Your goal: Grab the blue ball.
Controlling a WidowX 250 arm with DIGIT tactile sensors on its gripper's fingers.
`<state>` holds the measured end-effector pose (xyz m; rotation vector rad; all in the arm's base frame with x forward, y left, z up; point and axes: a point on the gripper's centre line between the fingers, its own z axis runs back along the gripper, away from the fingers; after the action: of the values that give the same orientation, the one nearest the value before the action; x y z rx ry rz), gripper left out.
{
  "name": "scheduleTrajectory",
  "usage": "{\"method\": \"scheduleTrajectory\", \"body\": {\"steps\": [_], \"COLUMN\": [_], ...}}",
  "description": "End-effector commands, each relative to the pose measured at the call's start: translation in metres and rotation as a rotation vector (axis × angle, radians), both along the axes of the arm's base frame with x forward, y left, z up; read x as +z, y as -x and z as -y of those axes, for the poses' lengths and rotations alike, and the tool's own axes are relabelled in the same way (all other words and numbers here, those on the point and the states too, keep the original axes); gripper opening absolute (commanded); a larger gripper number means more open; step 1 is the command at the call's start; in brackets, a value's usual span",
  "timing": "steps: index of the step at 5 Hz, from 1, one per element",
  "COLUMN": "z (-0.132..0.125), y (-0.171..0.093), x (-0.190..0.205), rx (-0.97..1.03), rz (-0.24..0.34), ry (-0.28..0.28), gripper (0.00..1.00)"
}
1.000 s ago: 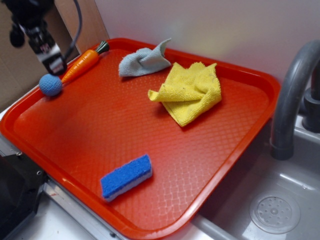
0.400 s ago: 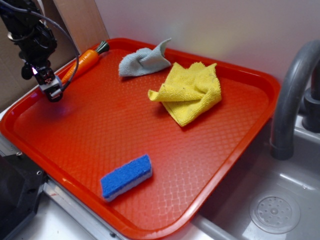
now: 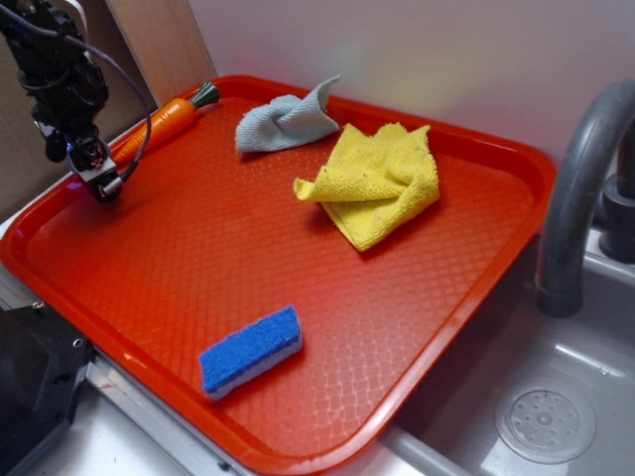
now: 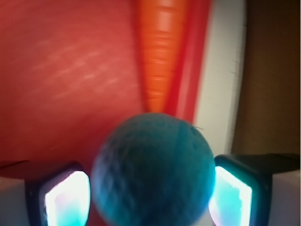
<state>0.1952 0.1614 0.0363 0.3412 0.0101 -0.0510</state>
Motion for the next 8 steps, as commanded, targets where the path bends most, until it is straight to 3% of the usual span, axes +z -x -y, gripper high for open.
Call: {"method": "scheduleTrajectory", "body": {"steps": [1, 4, 5, 6, 7, 8], "z": [-0.003, 0.007, 0.029, 0.075, 0.123, 0.149], "y": [-0.007, -0.003, 0.002, 0.010, 0.016, 0.015], "x": [0.002, 0.009, 0.042, 0.088, 0.125, 0.155], "rx": [0.113, 0.111, 0.102, 0.061, 0.137, 0.183], "rz": [0.096, 0.043, 0.024, 0.078, 0.119, 0.137], "ry": [0.052, 0.067, 0.112, 0.185, 0.182, 0.249], "gripper": [0.00, 0.00, 0.00, 0.00, 0.00, 0.00]}}
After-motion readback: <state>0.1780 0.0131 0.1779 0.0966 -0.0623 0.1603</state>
